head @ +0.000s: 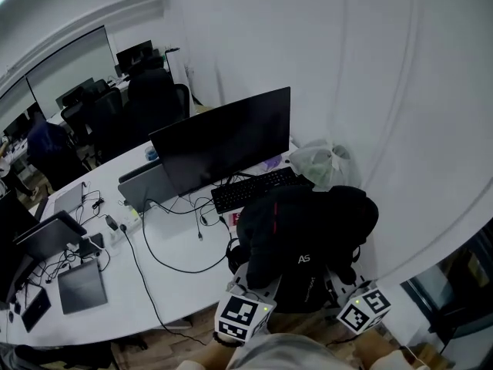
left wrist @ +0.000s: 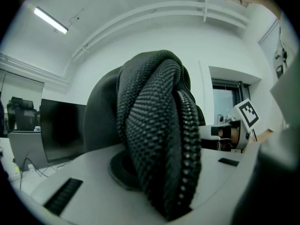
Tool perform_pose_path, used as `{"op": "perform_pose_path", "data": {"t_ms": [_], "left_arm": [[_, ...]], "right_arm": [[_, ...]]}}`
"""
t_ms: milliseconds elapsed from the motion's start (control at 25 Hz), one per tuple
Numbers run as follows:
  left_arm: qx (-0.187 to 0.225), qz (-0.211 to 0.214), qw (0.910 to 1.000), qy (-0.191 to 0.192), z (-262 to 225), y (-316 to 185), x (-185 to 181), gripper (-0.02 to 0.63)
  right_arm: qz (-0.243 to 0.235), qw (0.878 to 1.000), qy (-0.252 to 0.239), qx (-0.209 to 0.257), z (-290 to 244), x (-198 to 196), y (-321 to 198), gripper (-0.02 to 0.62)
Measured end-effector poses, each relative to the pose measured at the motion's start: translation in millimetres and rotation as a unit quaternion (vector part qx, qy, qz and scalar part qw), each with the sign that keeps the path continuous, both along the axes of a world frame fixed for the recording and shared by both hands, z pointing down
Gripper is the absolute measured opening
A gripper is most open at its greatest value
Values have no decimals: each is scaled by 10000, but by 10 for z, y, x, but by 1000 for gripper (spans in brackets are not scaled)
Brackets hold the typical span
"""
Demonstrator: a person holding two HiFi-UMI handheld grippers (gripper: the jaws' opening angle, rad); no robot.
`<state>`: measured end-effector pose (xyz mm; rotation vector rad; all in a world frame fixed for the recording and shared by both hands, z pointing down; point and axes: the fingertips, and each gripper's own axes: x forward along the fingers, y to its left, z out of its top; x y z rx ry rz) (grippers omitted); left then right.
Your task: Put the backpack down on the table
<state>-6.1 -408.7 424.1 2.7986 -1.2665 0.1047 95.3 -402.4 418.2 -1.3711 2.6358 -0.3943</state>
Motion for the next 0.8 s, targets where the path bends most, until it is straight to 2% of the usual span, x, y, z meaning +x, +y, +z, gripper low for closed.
{"op": "perform_pose_path", "data": {"t_ms": [560, 800], "left_arm": [[95, -126, 9999, -53, -25, -1053, -525, 57], [25, -274, 9996, -33, 21, -1531, -599, 57]], "right_arm": [[-152, 9998, -69, -88, 12, -525, -1066, 23], [-222, 9997, -23, -126, 39, -594, -1565, 23]]}}
